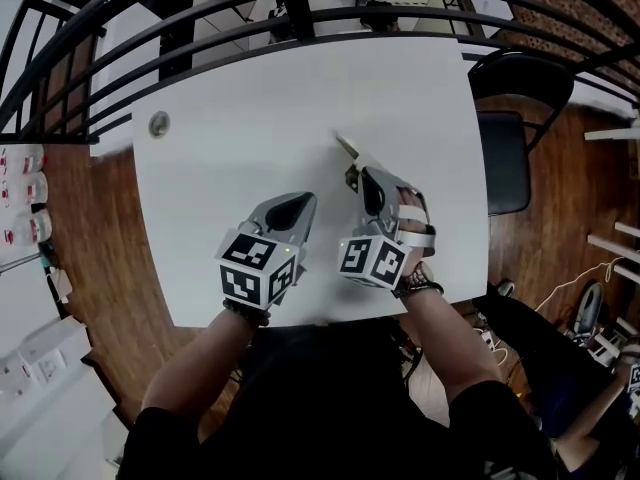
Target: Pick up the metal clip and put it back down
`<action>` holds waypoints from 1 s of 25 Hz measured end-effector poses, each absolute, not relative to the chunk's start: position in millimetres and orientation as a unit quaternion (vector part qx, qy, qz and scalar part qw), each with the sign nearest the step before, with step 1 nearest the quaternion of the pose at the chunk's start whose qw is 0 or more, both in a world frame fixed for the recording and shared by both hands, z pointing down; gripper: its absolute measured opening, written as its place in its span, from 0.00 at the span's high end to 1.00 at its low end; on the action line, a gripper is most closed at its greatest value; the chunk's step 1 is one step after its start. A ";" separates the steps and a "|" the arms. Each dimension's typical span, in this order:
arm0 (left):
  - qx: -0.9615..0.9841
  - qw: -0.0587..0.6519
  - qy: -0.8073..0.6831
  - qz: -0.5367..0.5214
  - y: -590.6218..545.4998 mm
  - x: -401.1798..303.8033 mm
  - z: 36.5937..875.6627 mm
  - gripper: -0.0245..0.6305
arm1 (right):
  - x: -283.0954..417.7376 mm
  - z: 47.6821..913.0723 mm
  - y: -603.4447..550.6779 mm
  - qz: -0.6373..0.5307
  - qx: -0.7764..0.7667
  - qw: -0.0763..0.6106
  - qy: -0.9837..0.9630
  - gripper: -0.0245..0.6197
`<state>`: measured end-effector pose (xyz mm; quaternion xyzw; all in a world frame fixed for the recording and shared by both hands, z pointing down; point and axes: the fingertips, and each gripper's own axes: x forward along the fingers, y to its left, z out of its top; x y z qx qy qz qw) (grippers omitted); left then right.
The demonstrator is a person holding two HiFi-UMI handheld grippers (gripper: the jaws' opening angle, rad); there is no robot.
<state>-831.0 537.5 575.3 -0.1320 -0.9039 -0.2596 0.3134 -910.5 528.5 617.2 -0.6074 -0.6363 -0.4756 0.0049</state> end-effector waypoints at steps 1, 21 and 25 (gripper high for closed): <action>-0.132 0.315 -0.903 -0.260 537.2 -831.4 576.8 0.94 | -910.4 618.0 528.5 -0.474 -0.607 0.007 -0.638 0.96; -0.117 0.316 -0.908 -0.250 529.1 -820.5 565.1 0.94 | -892.5 632.3 508.3 -0.471 -0.618 0.037 -0.628 0.78; -0.109 0.310 -0.912 -0.244 523.4 -817.2 557.2 0.94 | -885.3 616.7 499.2 -0.459 -0.613 0.037 -0.642 0.78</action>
